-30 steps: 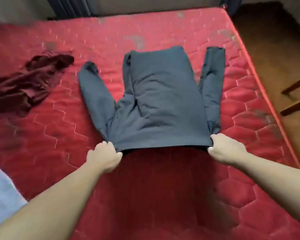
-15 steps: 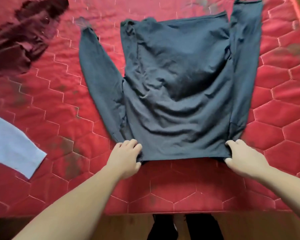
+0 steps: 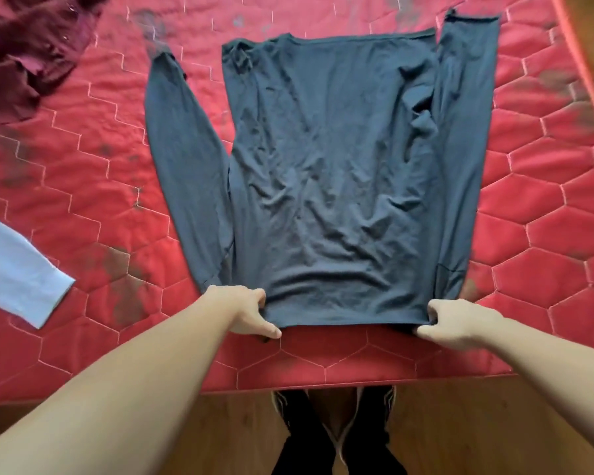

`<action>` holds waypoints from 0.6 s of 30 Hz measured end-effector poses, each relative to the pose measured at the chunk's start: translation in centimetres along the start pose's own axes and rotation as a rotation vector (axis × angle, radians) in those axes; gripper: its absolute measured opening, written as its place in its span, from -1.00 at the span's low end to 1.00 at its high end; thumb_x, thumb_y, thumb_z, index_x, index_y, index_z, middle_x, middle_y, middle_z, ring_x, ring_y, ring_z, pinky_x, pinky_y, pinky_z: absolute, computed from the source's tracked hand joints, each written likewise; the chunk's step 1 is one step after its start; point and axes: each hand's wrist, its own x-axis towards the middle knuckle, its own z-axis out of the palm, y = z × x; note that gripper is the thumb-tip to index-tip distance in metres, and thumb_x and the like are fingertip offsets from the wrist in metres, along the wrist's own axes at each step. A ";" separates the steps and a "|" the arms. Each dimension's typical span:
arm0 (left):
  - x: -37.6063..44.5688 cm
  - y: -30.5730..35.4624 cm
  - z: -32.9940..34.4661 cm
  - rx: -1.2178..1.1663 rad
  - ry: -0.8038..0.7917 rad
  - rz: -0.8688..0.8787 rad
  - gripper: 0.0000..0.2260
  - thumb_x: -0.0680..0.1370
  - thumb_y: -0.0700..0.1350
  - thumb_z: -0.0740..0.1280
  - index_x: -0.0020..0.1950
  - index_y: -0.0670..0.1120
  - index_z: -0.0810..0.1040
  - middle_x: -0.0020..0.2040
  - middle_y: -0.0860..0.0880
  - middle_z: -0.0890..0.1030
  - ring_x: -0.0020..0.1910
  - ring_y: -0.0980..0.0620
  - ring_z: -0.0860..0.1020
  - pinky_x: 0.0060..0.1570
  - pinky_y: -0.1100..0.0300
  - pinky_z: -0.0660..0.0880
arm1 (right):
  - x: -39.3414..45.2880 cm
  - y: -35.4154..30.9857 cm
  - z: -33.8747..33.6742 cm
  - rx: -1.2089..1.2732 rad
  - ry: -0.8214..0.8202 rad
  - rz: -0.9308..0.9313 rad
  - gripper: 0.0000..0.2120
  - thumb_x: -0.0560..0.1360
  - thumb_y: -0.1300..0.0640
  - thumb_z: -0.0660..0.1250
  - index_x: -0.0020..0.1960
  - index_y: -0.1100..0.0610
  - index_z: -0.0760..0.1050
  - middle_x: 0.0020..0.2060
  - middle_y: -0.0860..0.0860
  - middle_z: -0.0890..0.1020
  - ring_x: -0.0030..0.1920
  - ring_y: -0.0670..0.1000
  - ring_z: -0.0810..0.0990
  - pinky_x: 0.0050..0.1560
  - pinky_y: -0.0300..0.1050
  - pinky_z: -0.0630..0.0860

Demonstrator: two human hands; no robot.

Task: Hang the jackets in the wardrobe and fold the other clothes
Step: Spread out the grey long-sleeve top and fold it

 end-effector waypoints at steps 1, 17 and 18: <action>0.3 0.5 -1.3 0.025 -0.008 0.007 -0.36 0.30 0.47 0.22 0.23 0.12 0.43 0.19 0.05 0.54 0.19 -0.05 0.51 0.01 0.04 0.36 | 0.1 0.0 -0.7 0.021 -0.043 -0.016 -0.57 0.35 -0.41 0.19 -0.14 -0.04 0.36 -0.05 -0.07 0.57 0.00 0.03 0.55 -0.08 -0.08 0.45; 8.0 13.8 -13.2 -0.031 0.631 0.350 -0.46 0.55 0.11 0.19 0.51 0.14 0.14 0.50 0.02 0.22 0.48 -0.06 0.16 0.35 -0.03 0.21 | 6.6 5.0 -7.9 0.500 0.458 0.150 -0.61 0.47 -0.11 0.25 0.22 0.04 0.33 0.13 0.08 0.47 0.08 0.18 0.55 0.08 0.09 0.49; 8.9 15.0 -14.0 -0.046 0.652 0.355 -0.45 0.56 0.14 0.17 0.53 0.16 0.09 0.54 0.03 0.15 0.52 -0.06 0.08 0.41 -0.04 0.14 | 7.4 5.7 -8.5 0.569 0.476 0.172 -0.55 0.47 -0.11 0.26 0.28 0.06 0.31 0.16 0.09 0.47 0.11 0.19 0.54 0.10 0.11 0.49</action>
